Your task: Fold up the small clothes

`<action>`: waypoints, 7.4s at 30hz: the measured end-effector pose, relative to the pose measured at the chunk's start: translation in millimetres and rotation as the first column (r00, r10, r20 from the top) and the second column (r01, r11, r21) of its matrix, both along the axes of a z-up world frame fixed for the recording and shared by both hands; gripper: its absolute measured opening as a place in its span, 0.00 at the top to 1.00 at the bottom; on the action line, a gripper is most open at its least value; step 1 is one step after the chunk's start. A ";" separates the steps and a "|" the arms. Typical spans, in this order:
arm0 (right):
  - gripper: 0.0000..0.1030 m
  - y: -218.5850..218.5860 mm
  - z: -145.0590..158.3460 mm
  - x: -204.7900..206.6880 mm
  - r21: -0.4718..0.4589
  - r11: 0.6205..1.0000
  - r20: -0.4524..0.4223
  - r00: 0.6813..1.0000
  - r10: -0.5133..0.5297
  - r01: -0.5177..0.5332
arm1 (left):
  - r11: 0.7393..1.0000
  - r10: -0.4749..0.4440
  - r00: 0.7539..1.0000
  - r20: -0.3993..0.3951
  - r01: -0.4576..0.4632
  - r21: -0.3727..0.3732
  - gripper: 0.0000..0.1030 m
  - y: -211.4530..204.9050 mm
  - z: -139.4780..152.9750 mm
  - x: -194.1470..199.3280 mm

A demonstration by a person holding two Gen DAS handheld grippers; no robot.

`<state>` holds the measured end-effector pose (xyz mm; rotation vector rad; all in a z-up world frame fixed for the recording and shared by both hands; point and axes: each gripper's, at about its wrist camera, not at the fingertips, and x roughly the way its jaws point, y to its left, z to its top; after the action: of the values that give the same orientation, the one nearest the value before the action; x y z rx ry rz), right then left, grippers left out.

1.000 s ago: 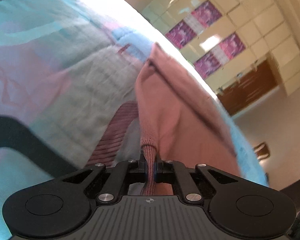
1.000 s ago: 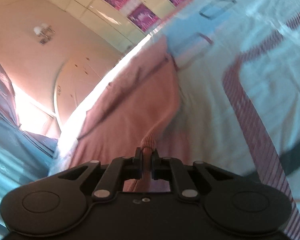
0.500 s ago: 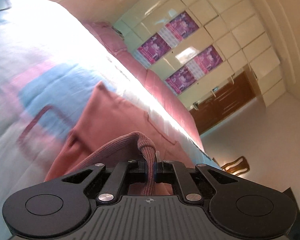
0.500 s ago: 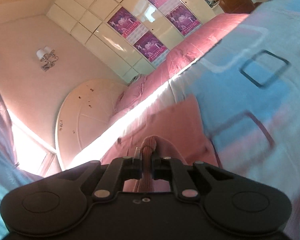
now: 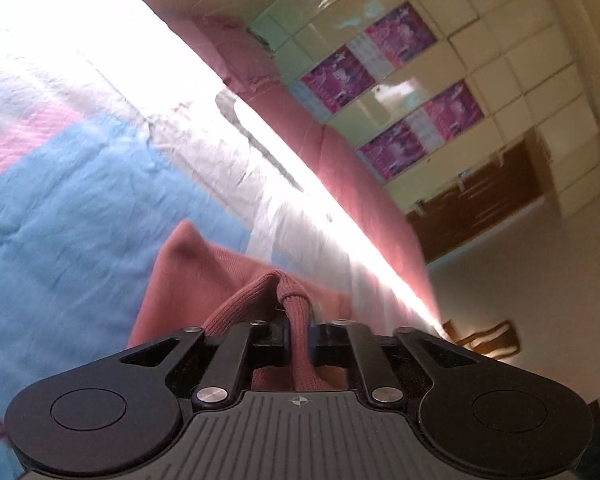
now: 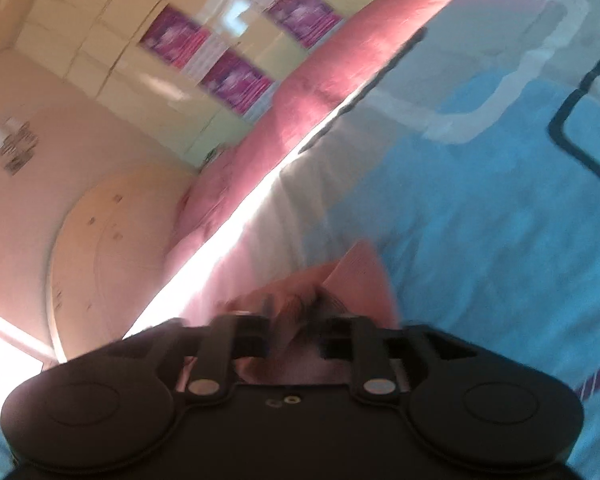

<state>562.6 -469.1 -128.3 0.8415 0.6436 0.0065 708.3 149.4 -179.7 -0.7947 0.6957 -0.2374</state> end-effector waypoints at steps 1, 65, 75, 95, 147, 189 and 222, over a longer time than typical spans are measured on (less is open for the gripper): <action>0.37 -0.6 4.7 -3.5 -0.039 0.999 0.015 0.999 -0.033 0.033 | 1.000 0.014 1.000 0.011 -0.014 0.024 0.44 0.3 -3.1 -2.4; 0.84 179.4 0.2 32.5 -0.698 0.627 -0.132 0.922 0.364 -0.347 | 0.733 -0.386 0.922 0.046 0.275 0.622 0.88 -158.7 -3.5 -0.2; 0.57 171.4 25.6 -4.5 -0.692 0.643 -0.074 0.917 0.392 -0.330 | 0.751 -0.391 0.915 0.101 0.254 0.609 0.86 -157.0 15.6 -52.7; 0.55 218.5 2.7 -83.5 -0.771 0.473 -0.137 0.837 0.530 -0.426 | 0.725 -0.295 0.950 0.101 0.154 0.671 0.63 -144.7 -3.1 -143.0; 0.73 123.9 0.3 -140.8 -0.744 0.610 -0.213 0.963 0.168 -0.271 | 0.625 -0.096 0.994 0.043 0.027 0.781 0.62 -77.0 -8.6 -186.6; 0.99 161.3 32.7 -148.3 -0.651 0.697 -0.092 0.943 0.319 -0.299 | 0.961 0.153 0.988 -0.017 -0.145 0.235 0.39 -45.2 -37.1 -206.2; 1.00 262.9 -14.3 -37.3 -0.585 0.623 -0.154 0.825 0.543 -0.519 | 0.917 0.259 0.966 -0.003 -0.244 0.317 0.92 -56.1 -33.1 -113.6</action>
<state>525.3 -206.2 -142.6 -0.0086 0.7830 0.3444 594.7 93.4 -212.8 -0.5765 0.6454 0.1252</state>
